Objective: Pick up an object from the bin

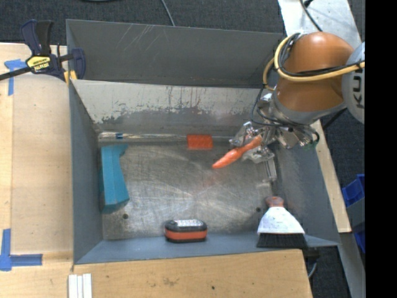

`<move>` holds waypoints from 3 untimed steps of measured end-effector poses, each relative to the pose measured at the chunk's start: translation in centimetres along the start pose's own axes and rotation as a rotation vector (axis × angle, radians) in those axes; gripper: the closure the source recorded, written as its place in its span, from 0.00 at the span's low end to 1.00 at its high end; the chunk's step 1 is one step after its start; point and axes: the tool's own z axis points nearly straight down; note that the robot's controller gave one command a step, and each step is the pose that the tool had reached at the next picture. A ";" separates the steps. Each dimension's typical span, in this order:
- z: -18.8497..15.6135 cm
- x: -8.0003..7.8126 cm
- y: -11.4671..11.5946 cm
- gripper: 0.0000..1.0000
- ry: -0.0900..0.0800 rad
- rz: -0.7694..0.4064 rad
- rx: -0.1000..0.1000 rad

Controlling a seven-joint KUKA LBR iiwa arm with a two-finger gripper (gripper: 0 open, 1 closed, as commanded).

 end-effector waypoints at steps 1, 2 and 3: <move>0.0 0.0 0.0 1.00 0.000 0.000 -0.001; 2.5 -1.8 2.7 1.00 -0.003 -0.064 0.004; 5.8 -2.0 2.9 1.00 -0.005 -0.255 -0.005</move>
Offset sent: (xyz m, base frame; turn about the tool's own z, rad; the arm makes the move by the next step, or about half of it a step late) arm 0.0082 0.0997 -0.0770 -0.1913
